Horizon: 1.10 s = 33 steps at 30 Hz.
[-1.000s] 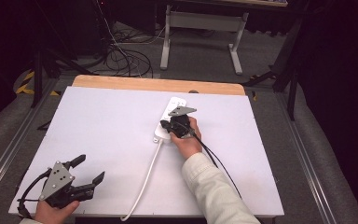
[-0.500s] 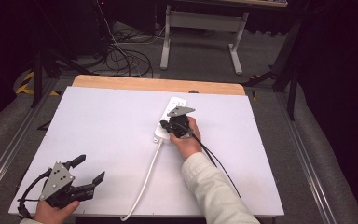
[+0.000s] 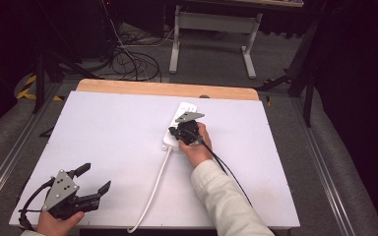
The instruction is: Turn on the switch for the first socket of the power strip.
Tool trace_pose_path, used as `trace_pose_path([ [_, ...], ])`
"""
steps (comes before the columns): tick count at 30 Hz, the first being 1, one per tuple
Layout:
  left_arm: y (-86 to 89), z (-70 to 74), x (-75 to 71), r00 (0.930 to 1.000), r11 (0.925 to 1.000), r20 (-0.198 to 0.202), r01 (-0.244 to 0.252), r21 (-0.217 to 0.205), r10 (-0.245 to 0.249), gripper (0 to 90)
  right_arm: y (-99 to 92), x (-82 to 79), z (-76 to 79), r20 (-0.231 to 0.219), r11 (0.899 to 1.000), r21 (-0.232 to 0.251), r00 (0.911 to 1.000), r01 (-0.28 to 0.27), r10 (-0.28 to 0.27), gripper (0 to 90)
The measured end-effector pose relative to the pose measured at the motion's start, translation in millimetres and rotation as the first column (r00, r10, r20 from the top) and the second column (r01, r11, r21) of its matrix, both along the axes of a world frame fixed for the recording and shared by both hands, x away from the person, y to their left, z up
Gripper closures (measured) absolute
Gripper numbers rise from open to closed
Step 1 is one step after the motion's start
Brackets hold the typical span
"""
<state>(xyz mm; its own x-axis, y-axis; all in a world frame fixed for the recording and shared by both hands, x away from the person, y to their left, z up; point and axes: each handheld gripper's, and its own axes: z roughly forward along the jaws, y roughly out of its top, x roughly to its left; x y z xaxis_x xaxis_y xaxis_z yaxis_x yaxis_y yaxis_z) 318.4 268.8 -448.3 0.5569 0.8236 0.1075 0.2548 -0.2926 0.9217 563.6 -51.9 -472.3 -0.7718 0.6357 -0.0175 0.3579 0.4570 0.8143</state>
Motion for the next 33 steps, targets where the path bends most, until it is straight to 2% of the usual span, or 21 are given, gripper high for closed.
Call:
trace_pose_path([
  [1,0.3,0.1,0.1,1.0,1.0,-0.001,0.001,-0.004,-0.001,19.9,-0.3,0.4,0.1,0.0,1.0,-0.001,1.0,0.0,0.0,90.0],
  [5,1.0,-0.4,0.9,1.0,0.9999,-0.006,-0.003,-0.009,0.003,19.9,-0.5,-4.8,6.6,0.049,0.999,-0.034,0.9988,0.0,0.002,90.0],
  [7,1.0,-0.8,1.7,1.0,0.9999,-0.009,-0.003,-0.011,0.003,19.9,-2.5,-7.6,14.2,0.064,1.0,0.003,0.998,-0.006,0.006,90.0],
  [8,1.1,-0.9,1.9,0.9999,1.0,-0.01,-0.004,-0.009,0.004,19.9,-4.2,-9.1,20.2,0.066,0.999,0.036,0.9977,-0.019,0.017,90.0],
  [11,0.8,-0.6,1.4,1.0,1.0,-0.005,-0.006,-0.005,0.006,19.9,-7.9,-14.1,30.5,0.076,0.999,0.039,0.9965,-0.037,0.034,90.0],
  [13,0.7,-0.4,1.4,1.0,1.0,-0.006,-0.004,-0.005,0.004,19.8,-10.4,-16.6,34.6,0.076,0.999,0.034,0.9964,-0.041,0.038,90.0],
  [17,0.3,-0.7,1.8,0.9999,1.0,-0.01,-0.002,-0.005,0.002,19.9,-14.0,-20.6,43.4,0.075,0.997,0.066,0.9963,-0.047,0.042,90.0],
  [26,-0.1,-1.3,2.9,0.9999,0.9999,-0.013,-0.004,-0.01,0.004,19.8,-21.1,-22.6,52.5,0.066,0.996,0.077,0.997,-0.044,0.039,90.0],
  [30,-0.4,-1.4,2.8,0.9999,0.9999,-0.014,-0.006,-0.014,0.006,19.9,-22.1,-27.5,58.6,0.068,0.993,0.101,0.9963,-0.059,0.053,90.0],
  [33,-0.5,-1.1,2.7,0.9999,0.9999,-0.014,-0.006,-0.013,0.006,19.8,-21.8,-31.8,61.5,0.062,0.991,0.108,0.9955,-0.078,0.071,82.5],
])
